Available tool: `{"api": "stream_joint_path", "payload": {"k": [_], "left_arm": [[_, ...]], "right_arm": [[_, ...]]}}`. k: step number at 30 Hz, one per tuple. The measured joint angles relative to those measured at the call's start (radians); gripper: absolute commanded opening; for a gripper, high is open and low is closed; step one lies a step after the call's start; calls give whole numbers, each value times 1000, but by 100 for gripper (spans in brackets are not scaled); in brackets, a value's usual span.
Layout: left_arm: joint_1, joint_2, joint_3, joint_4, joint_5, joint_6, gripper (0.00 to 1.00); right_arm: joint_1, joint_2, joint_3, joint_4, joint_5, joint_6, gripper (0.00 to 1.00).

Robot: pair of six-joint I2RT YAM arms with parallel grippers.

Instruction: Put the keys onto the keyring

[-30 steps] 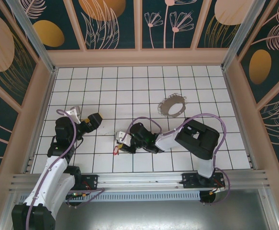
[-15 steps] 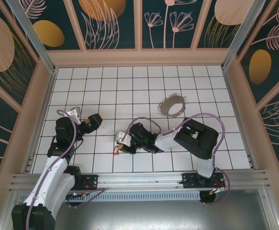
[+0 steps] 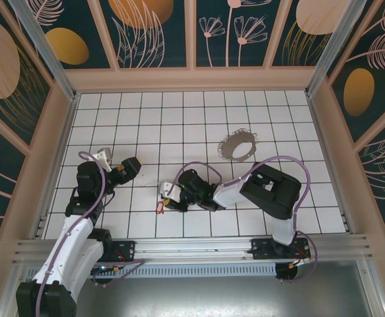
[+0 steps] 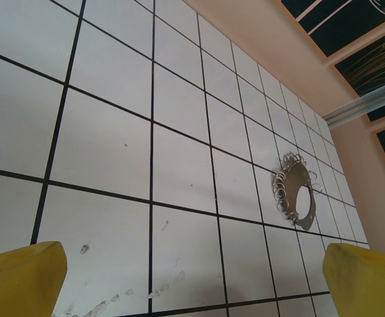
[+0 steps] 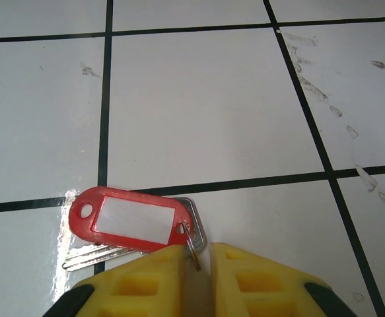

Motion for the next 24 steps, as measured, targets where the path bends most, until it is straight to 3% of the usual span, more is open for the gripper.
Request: {"api": "stream_joint_path", "payload": {"k": [15,24], "left_arm": [[0,0,5,-6,-12,0,99],[0,-1,6,-7,-8,8,99]], "right_arm": [[6,0,0,0,0,-1,0],[6,-68,-39,-3,14,10,0]]}}
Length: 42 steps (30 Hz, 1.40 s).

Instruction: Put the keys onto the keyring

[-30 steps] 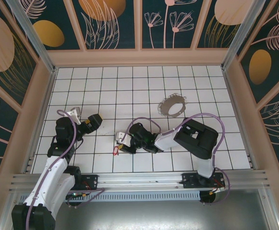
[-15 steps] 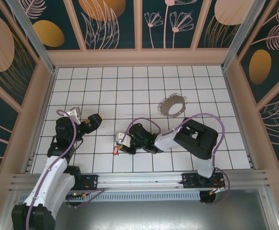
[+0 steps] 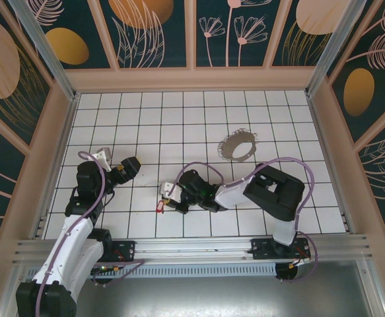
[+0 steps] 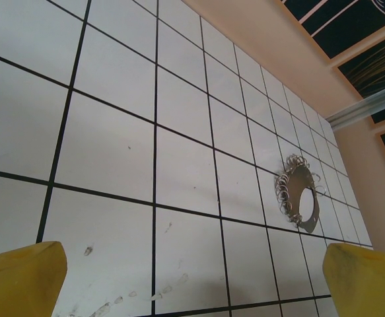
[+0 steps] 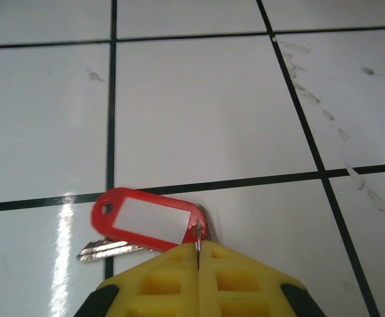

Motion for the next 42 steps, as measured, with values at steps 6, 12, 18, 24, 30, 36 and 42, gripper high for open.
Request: {"api": "stream_joint_path", "payload": {"k": [6,12,18,24,30,36,42], "left_arm": [[-1,-13,31,13,65,23,99],[-34,-49,103,61,140,61,99],[-150,-65,182,132,208,120,99],[-407,5,290,152,155,271,93],[-629,49,299,157,108,484,84],[-769,35,299,117,73,629,73],[-917,105,302,10,-35,704,66]], "right_arm": [[0,-276,-106,-14,-37,56,0],[-22,-552,-179,-26,-103,124,0],[-124,-755,-234,-27,-193,225,0],[-197,-841,-257,-51,-246,279,0],[-211,-886,-282,-72,-266,287,0],[-212,-946,-339,-42,-346,314,0],[-212,-987,-373,16,-404,316,0]]}}
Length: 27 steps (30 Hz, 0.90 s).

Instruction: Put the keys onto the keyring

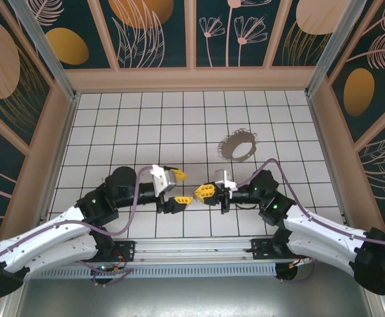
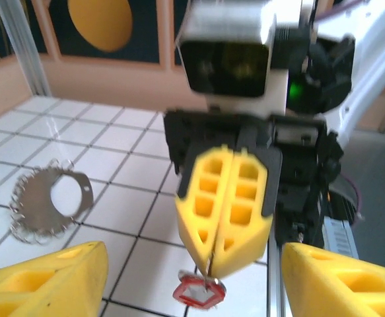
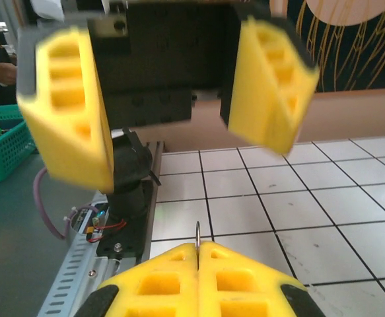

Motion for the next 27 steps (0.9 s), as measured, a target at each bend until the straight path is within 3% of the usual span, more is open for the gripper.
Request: {"api": "stream_joint_path", "payload": {"k": [5,18,27], "left_arm": [[-31,8,0,-27,-51,31,51],[-32,59,0,-30,-66,65,31],[-32,60,0,-29,-40,64,25]], "right_arm": [[-6,-2,-20,46,-26,-2,0],[-32,-2,-50,124,-56,1,0],[-32,0,-54,131,-57,1,0]]}}
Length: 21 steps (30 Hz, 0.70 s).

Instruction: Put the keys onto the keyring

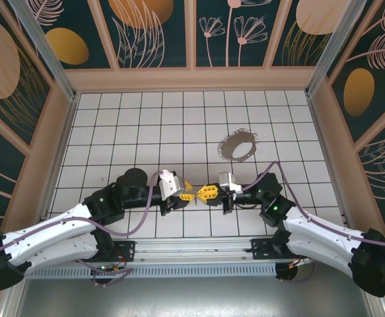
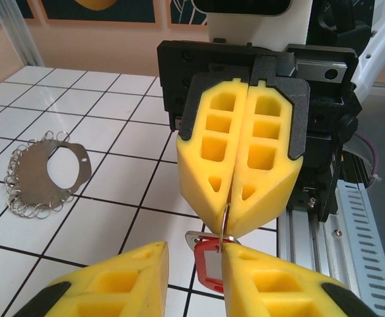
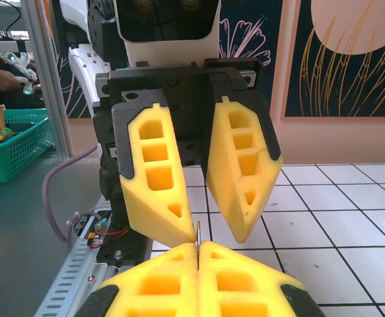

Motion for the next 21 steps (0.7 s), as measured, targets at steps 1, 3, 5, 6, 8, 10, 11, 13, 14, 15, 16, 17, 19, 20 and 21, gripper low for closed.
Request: {"api": "stream_joint_path", "payload": {"k": [1,3,5,6,8,10,11,13,14,15,16,17,19,20,21], "left_arm": [[0,0,0,0,3,0,24],[0,0,0,0,8,0,24],[0,0,0,0,15,0,24],[0,0,0,0,16,0,24],[0,2,0,1,18,0,24],[0,5,0,1,19,0,24],[0,6,0,1,19,0,24],[0,10,0,1,21,0,23],[0,12,0,2,22,0,23],[0,14,0,1,22,0,22],[0,16,0,2,22,1,21],[0,18,0,2,22,1,19],[0,21,0,2,24,4,16],[0,21,0,2,26,4,15],[0,22,0,2,26,5,12]], "right_arm": [[0,1,0,0,0,0,0],[0,4,0,2,-1,0,0],[0,7,0,6,-2,0,0],[0,9,0,8,-2,0,0],[0,15,0,8,-3,-1,0],[0,25,0,7,-3,-1,0],[0,28,0,7,-3,-1,0],[0,32,0,7,-3,-1,0],[0,33,0,7,-3,-1,0],[0,34,0,8,-4,-1,0],[0,34,0,7,-4,-1,0],[0,34,0,7,-4,-1,0],[0,34,0,7,-3,-1,0],[0,34,0,7,-3,-1,0],[0,35,0,7,-3,-1,0]]}}
